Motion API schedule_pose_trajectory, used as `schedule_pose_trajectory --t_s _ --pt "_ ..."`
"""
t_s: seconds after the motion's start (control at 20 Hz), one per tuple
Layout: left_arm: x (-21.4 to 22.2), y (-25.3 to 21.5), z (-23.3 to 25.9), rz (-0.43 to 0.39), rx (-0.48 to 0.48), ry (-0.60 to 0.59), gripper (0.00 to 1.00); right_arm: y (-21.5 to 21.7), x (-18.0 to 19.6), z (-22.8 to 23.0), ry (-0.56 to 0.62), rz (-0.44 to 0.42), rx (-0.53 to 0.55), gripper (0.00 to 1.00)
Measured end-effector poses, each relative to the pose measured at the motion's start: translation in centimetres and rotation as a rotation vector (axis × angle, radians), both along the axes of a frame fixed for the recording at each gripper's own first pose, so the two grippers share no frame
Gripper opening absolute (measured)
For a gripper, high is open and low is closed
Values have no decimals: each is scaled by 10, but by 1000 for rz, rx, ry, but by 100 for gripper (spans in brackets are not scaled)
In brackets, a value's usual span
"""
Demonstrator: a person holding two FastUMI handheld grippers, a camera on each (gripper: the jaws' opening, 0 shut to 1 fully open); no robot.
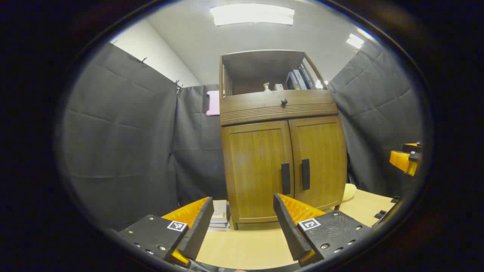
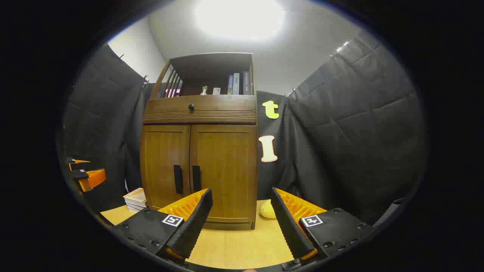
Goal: Open the right door of the double-door shoe cabinet with the right hand, and open the left door with the left hand.
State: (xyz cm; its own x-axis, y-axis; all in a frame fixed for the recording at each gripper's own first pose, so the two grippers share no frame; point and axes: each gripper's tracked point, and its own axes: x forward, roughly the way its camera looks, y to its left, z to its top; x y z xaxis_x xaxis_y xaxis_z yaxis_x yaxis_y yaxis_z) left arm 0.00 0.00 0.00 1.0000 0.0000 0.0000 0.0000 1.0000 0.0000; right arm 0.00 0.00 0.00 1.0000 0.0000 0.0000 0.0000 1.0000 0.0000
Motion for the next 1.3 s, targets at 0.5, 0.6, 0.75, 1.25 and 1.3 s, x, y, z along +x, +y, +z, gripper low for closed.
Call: schedule_pose_trajectory --t_s 0.5,0.6,0.75,1.25,1.3 --pt "-1 1 4 1 13 -16 92 6 2 0 -2 7 0 96" --pt "-2 1 3 2 13 -15 92 8 3 0 -1 11 -1 96" --pt "-1 2 4 8 12 -16 92 12 5 -1 2 23 2 96" --pt "-5 10 3 63 18 -18 92 31 38 -2 1 84 28 97" --pt "-5 11 3 72 18 -16 92 34 44 -1 -1 91 26 97"
